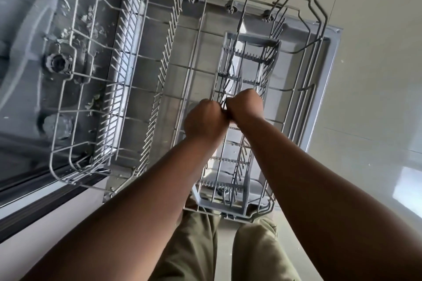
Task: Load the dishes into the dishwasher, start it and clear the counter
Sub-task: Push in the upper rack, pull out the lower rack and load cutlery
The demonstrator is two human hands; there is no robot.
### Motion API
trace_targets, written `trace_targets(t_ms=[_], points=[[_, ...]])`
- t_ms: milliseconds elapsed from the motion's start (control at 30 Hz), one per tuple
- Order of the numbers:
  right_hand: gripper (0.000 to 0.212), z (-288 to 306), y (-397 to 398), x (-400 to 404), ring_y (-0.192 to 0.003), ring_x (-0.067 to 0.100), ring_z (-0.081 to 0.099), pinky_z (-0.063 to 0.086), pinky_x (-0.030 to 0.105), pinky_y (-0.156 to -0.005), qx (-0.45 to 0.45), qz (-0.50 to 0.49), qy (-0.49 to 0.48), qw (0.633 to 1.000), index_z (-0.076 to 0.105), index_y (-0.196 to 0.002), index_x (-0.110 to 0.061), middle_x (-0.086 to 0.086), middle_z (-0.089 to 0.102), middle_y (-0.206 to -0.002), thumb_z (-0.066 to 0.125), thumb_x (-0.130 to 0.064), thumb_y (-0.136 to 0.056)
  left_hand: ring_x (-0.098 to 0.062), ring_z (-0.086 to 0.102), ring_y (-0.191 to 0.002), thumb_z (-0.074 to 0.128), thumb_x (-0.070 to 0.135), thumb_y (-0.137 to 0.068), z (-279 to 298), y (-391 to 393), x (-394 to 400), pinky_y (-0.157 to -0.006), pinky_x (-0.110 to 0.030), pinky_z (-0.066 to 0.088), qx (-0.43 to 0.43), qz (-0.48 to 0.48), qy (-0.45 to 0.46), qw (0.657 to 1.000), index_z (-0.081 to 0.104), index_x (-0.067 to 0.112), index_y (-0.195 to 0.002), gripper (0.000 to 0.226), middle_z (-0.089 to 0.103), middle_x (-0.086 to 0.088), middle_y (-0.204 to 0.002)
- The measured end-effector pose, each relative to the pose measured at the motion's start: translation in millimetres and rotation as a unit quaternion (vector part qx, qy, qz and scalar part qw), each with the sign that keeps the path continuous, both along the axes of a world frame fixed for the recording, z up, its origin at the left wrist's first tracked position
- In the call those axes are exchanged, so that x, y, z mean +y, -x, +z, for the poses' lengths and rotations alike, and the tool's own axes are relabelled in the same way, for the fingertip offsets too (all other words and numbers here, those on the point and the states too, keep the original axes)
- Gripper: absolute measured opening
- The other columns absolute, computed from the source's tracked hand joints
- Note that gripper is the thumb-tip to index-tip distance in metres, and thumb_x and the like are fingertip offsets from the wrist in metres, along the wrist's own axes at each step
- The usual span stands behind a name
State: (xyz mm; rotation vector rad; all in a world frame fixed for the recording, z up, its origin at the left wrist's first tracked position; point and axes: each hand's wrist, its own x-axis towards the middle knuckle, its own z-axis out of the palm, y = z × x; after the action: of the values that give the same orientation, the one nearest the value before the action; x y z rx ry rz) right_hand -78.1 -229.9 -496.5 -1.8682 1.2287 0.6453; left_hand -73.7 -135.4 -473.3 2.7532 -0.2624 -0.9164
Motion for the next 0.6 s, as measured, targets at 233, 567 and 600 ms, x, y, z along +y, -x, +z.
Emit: trace_targets(t_ms=[233,567,600], points=[[0.015,2.3,-2.9,-19.1,-0.062,0.024,0.067,0.06,0.032,-0.063,0.006,-0.019,-0.165,0.986,0.059,-0.076,-0.005,0.014,0.066,-0.076,0.06,-0.009,-0.091,-0.011,0.06,-0.057,0.078,0.034,-0.079,-2.6,-28.9,14.9,-0.053,-0.024,0.037,0.177,-0.007,0.055,0.983,0.071,0.013,-0.079,0.022,0.065,0.0,-0.064],[0.008,-1.4,-0.2,-19.3,-0.059,0.026,0.07,0.061,0.037,-0.069,0.009,0.018,-0.101,0.995,0.065,-0.089,0.005,0.011,0.063,-0.056,0.058,0.001,-0.088,-0.016,0.062,-0.056,0.076,0.033,-0.079,-7.5,-36.2,15.3,-0.054,-0.024,0.035,0.151,-0.049,0.031,0.987,0.07,0.014,-0.059,0.028,0.061,0.001,-0.053],[0.007,-1.7,0.4,-18.9,-0.056,0.025,0.069,0.06,0.035,-0.066,0.007,0.017,-0.097,0.995,0.065,-0.085,0.004,0.01,0.062,-0.054,0.059,0.0,-0.088,-0.017,0.062,-0.057,0.075,0.033,-0.079,-8.2,-34.0,15.9,-0.053,-0.024,0.034,0.139,-0.045,0.033,0.989,0.07,0.013,-0.06,0.027,0.061,0.001,-0.053]])
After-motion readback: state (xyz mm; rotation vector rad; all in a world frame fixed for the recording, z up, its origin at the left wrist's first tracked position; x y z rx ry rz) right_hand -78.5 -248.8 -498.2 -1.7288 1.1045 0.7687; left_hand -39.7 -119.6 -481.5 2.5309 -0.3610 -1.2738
